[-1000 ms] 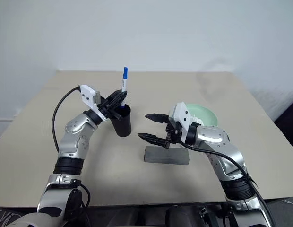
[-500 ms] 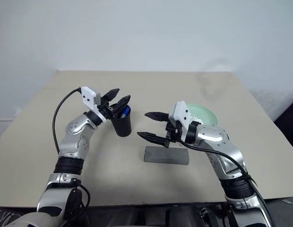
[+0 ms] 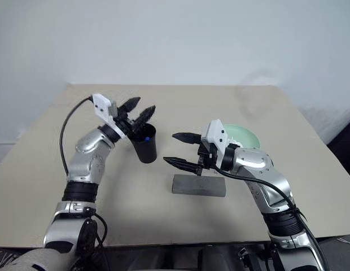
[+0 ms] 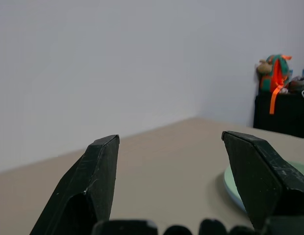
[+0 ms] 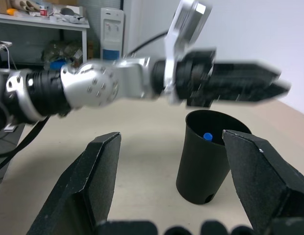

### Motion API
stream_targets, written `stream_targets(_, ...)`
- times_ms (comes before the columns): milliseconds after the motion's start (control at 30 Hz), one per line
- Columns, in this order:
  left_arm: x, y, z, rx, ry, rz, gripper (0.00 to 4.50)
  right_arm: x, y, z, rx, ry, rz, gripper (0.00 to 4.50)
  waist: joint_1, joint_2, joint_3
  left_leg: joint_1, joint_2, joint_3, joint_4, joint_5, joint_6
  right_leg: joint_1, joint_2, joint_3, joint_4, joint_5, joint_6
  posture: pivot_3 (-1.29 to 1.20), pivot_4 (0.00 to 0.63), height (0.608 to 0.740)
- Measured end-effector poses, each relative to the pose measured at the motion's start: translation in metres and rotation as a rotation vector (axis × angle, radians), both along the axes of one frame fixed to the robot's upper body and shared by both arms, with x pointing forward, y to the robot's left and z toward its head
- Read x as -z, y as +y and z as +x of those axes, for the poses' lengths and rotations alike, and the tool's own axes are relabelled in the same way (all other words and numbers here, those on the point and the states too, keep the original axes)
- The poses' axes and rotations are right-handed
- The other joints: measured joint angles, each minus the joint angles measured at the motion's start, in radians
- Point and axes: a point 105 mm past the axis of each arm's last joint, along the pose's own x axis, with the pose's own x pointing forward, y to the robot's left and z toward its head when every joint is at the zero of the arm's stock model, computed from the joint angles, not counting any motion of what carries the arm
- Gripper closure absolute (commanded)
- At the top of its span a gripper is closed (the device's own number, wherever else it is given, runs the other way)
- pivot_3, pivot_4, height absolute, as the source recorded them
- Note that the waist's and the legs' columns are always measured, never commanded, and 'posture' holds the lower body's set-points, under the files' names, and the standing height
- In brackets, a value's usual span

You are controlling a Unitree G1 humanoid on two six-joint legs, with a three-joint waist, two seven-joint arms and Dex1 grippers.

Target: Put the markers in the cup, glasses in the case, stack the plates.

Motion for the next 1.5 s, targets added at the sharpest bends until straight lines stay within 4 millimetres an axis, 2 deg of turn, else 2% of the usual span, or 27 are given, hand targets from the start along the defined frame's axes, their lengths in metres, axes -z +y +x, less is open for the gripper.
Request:
stream_targets(100, -0.033, 0.022, -0.004, 0.000, -0.059, 0.024, 0.98, 0.004, -0.002, 0.005, 0.017, 0.011, -0.006, 0.90, -0.004, 0.000, 0.000, 0.001, 0.001, 0.001, -0.002, 0.000, 0.000, -0.001, 0.001, 0.000, 0.000, 0.000, 0.000, 0.00, 0.000, 0.740)
stream_targets(167, -0.042, 0.036, -0.012, 0.021, -0.065, 0.070, 0.98, 0.010, -0.005, 0.010, 0.043, 0.021, -0.023, 0.90, -0.004, 0.001, 0.000, 0.001, 0.001, 0.001, -0.002, 0.000, -0.001, -0.002, 0.001, -0.001, 0.001, 0.000, 0.000, 0.00, 0.000, 0.740)
stream_targets(233, -0.043, 0.047, -0.020, 0.041, -0.050, 0.116, 0.98, 0.015, -0.009, 0.016, 0.070, 0.030, -0.038, 0.90, -0.004, 0.001, 0.000, 0.001, 0.001, 0.001, -0.003, 0.000, -0.001, -0.002, 0.001, -0.001, 0.000, 0.000, 0.000, 0.00, 0.000, 0.740)
stream_targets(400, -0.016, 0.065, -0.043, 0.081, 0.050, 0.225, 0.98, 0.027, -0.022, 0.029, 0.136, 0.051, -0.065, 0.90, -0.001, 0.001, 0.000, 0.000, 0.001, 0.000, -0.003, 0.000, -0.001, -0.001, 0.000, -0.002, -0.001, 0.000, 0.000, 0.00, 0.000, 0.740)
stream_targets(533, 0.027, 0.068, -0.074, 0.116, 0.153, 0.301, 0.98, 0.043, -0.057, 0.035, 0.255, 0.104, -0.068, 0.90, 0.001, 0.001, 0.000, 0.000, 0.001, 0.000, -0.003, -0.002, -0.004, -0.001, -0.001, -0.002, 0.000, 0.000, 0.000, 0.00, 0.000, 0.740)
stream_targets(633, 0.052, 0.064, -0.092, 0.118, 0.199, 0.315, 0.98, 0.056, -0.081, 0.035, 0.330, 0.158, -0.058, 0.90, 0.001, 0.002, 0.000, 0.000, 0.001, 0.000, -0.005, -0.002, -0.007, -0.002, -0.001, -0.003, -0.001, 0.000, -0.001, 0.00, 0.000, 0.740)
stream_targets(767, 0.078, 0.052, -0.105, 0.111, 0.226, 0.314, 0.98, 0.071, -0.112, 0.034, 0.427, 0.221, -0.055, 0.90, 0.001, 0.002, 0.001, 0.001, 0.001, 0.001, -0.005, -0.001, -0.008, 0.000, -0.001, -0.003, -0.002, -0.001, -0.001, 0.00, 0.000, 0.740)
stream_targets(867, 0.098, 0.043, -0.111, 0.111, 0.251, 0.337, 0.98, 0.083, -0.136, 0.031, 0.484, 0.265, -0.072, 0.90, 0.001, 0.003, 0.001, 0.001, 0.002, 0.005, -0.004, 0.002, -0.006, 0.000, -0.001, -0.002, -0.003, -0.001, -0.001, 0.00, 0.000, 0.740)
stream_targets(967, 0.109, 0.033, -0.110, 0.108, 0.257, 0.322, 0.98, 0.089, -0.158, 0.029, 0.529, 0.289, -0.083, 0.90, 0.001, 0.003, 0.001, 0.003, 0.003, 0.010, -0.004, 0.002, 0.003, 0.001, -0.002, 0.001, -0.002, -0.001, -0.001, 0.00, 0.000, 0.740)
stream_targets(1133, 0.109, 0.023, -0.096, 0.085, 0.237, 0.305, 0.98, 0.094, -0.179, 0.030, 0.585, 0.310, -0.075, 0.90, 0.000, 0.003, 0.001, 0.020, 0.006, 0.018, -0.004, 0.002, 0.005, 0.014, -0.001, 0.007, -0.002, -0.004, 0.000, 0.00, 0.000, 0.740)
stream_targets(1367, 0.097, 0.013, -0.086, 0.108, 0.194, 0.299, 0.98, 0.091, -0.182, 0.032, 0.610, 0.293, -0.074, 0.90, -0.001, 0.003, 0.001, 0.020, 0.007, 0.022, -0.004, 0.003, 0.006, 0.013, -0.002, 0.009, -0.001, -0.003, 0.002, 0.00, 0.000, 0.740)
stream_targets(1500, 0.101, 0.009, -0.087, 0.122, 0.207, 0.293, 0.98, 0.089, -0.181, 0.029, 0.618, 0.279, -0.079, 0.90, 0.000, 0.003, 0.001, 0.018, 0.007, 0.021, -0.004, 0.002, 0.007, 0.010, -0.003, 0.009, -0.001, 0.000, -0.002, 0.00, 0.000, 0.740)
